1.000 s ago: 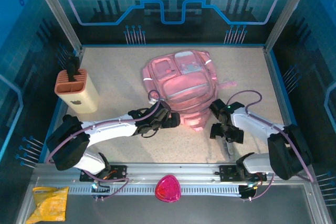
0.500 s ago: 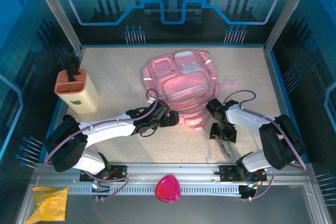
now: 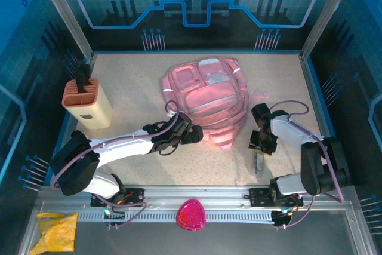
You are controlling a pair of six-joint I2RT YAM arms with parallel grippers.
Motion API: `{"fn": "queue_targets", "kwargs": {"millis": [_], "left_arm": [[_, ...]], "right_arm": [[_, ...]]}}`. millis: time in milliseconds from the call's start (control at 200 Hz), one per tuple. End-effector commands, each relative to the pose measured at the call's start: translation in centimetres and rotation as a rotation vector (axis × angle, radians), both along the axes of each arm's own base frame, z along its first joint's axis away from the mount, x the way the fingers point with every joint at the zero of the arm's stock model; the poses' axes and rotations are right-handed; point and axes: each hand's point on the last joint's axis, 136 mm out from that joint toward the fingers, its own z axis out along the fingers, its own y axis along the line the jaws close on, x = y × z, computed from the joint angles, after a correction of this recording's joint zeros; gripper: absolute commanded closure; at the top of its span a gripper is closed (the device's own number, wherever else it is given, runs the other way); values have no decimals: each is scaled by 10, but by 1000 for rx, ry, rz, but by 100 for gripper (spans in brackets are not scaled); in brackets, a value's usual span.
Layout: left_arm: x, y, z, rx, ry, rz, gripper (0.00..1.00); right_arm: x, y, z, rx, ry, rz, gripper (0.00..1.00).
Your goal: Pack the student bag
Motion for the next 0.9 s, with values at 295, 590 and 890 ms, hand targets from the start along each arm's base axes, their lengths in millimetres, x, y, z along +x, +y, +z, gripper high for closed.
{"fn": "queue_targets", "kwargs": {"millis": [295, 590, 890], "left_arm": [[-3, 2, 4, -6, 8, -12, 1], [-3, 1, 8, -5, -2, -25, 1], [-5, 4, 9, -11, -5, -18, 1]], "right_arm": [[1, 1, 7, 27, -37, -9, 31], [-24, 11, -2, 42, 13, -17, 26], [-22, 16, -7, 47, 4, 6, 37]]}}
